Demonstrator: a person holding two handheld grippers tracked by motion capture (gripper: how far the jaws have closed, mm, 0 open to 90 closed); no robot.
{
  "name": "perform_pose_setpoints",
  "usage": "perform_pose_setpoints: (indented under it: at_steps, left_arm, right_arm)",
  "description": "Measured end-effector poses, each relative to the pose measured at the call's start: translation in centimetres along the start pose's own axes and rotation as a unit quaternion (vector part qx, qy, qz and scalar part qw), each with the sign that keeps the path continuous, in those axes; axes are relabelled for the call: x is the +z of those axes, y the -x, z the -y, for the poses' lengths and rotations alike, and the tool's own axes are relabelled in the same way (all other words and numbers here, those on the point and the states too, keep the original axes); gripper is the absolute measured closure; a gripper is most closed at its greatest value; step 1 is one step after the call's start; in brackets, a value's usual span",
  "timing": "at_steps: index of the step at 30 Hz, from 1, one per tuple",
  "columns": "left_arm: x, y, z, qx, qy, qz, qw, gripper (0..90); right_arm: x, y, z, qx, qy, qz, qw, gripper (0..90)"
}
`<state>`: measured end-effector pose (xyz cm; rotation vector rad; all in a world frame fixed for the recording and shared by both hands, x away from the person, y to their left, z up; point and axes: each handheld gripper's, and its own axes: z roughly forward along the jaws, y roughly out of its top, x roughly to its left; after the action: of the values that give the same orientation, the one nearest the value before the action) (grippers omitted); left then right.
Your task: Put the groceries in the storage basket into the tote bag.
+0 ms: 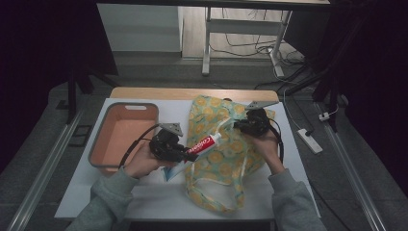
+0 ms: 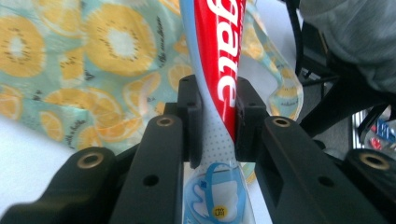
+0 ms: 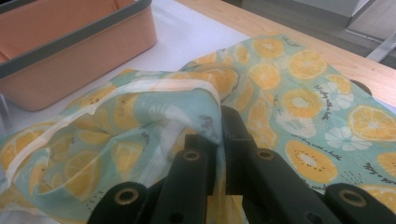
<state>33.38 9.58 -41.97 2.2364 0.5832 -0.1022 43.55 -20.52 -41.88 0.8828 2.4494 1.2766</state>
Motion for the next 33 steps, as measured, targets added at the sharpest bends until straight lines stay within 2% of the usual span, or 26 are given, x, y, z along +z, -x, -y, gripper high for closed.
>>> perform_pose_setpoints:
  at_steps: [5, 13, 16, 21, 25, 29, 33]
  left_arm:
    - [1.5, 0.5, -0.2, 0.018, -0.031, -0.007, 0.9993, 75.9]
    - [3.3, 0.3, -0.3, 0.015, -0.051, -0.010, 0.9985, 75.9]
    - [4.3, 0.3, -0.5, 0.020, -0.067, -0.025, 0.9972, 75.9]
    - [5.6, 0.2, -1.1, 0.014, -0.081, -0.043, 0.9957, 75.9]
    - [6.4, 0.8, -1.4, 0.021, -0.087, -0.034, 0.9954, 75.8]
    - [7.1, 0.5, -1.6, 0.011, -0.087, -0.032, 0.9956, 75.8]
    - [7.6, -0.5, -1.9, -0.005, -0.085, -0.050, 0.9951, 75.8]
  right_arm:
    - [-0.1, -0.1, -0.1, 0.001, 0.007, -0.004, 1.0000, 88.9]
    - [-0.3, -0.4, -0.3, 0.005, 0.018, -0.009, 0.9998, 88.9]
    - [-0.4, -0.5, -0.4, 0.005, 0.020, -0.011, 0.9997, 88.9]
    - [-0.6, -0.9, -0.6, 0.004, 0.026, -0.018, 0.9995, 88.9]
    - [-0.9, -1.3, -0.9, 0.004, 0.038, -0.019, 0.9991, 88.9]
    - [-1.1, -1.5, -1.1, 0.004, 0.046, -0.025, 0.9986, 88.9]
    - [-1.2, -1.8, -1.2, 0.005, 0.050, -0.029, 0.9983, 88.9]
